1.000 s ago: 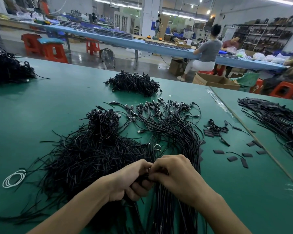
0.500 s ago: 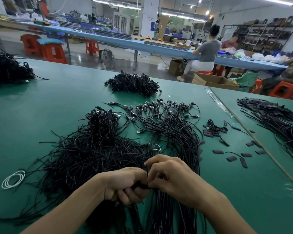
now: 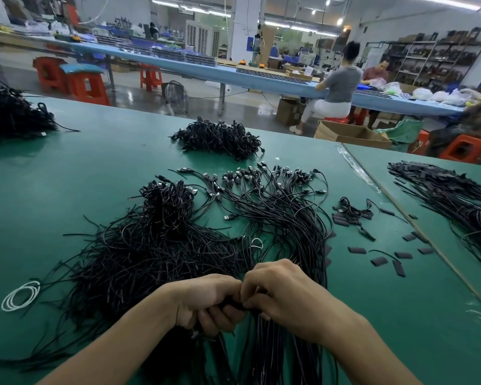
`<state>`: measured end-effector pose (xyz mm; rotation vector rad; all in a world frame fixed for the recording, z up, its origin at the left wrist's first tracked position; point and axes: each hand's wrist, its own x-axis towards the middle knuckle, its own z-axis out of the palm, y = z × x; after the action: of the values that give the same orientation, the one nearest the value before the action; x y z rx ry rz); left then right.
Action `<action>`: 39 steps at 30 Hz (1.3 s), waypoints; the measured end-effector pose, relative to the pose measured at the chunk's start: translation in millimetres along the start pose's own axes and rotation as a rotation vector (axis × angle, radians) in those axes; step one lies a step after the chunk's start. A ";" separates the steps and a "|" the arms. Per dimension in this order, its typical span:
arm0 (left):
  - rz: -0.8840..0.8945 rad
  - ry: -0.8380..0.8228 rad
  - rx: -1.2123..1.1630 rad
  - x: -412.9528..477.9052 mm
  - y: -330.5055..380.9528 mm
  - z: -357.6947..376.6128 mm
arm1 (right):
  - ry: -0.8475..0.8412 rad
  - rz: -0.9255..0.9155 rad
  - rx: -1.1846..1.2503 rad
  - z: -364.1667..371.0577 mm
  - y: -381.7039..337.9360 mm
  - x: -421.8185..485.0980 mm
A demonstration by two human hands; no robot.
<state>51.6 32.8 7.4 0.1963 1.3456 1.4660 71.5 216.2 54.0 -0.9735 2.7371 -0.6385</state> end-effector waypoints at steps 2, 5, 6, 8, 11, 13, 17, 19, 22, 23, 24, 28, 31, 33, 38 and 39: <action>0.011 0.004 0.051 -1.4 1.2 1.7 | -0.002 0.006 0.010 -0.9 -0.9 -0.3; -0.001 0.004 0.077 -1.1 -0.4 2.6 | -0.004 0.037 0.077 -1.8 -1.6 -1.3; -0.004 0.006 0.074 -0.6 -0.9 2.4 | -0.001 0.045 0.081 -1.3 -1.6 -1.2; -0.002 0.014 0.059 1.2 -2.1 0.9 | 0.003 0.052 0.058 0.7 -1.4 -0.8; -0.013 0.032 -0.006 4.0 -5.0 -2.3 | 0.016 0.049 0.038 2.9 -1.4 0.1; -0.030 0.045 -0.061 5.6 -7.6 -3.4 | 0.029 0.056 0.034 4.2 -1.1 0.5; -0.023 0.064 -0.067 3.9 -8.4 -1.8 | 0.037 0.069 0.012 7.4 -2.3 1.2; -0.004 0.049 -0.056 1.5 -7.9 -1.3 | 0.033 0.067 0.005 8.2 -2.7 1.6; 0.005 0.023 -0.064 -1.5 -7.3 -1.0 | 0.036 0.037 -0.016 8.5 -4.7 2.0; 0.006 0.015 -0.065 -1.9 -7.5 -0.9 | 0.037 0.029 -0.018 8.4 -5.7 2.0; 0.008 0.007 -0.066 -2.4 -7.5 -1.0 | 0.038 0.024 -0.017 7.8 -6.6 2.0; 0.026 -0.014 -0.119 -4.1 -5.4 -1.8 | 0.069 0.005 0.005 3.8 -8.3 1.2; 0.055 0.030 -0.143 -5.9 -1.4 0.5 | 0.091 -0.009 -0.019 3.7 -7.4 0.5; 0.079 0.092 -0.116 -7.6 0.4 4.6 | 0.112 -0.009 -0.020 5.2 -4.6 0.2; 0.134 0.217 0.067 -10.5 3.7 15.6 | 0.150 0.000 -0.019 6.0 2.1 1.0; 0.141 0.221 0.085 -11.1 4.6 16.9 | 0.155 -0.003 -0.021 6.2 2.4 0.8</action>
<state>65.5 35.7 22.5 0.1909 1.6016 1.5853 71.3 215.2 47.4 -0.9707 2.8822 -0.7155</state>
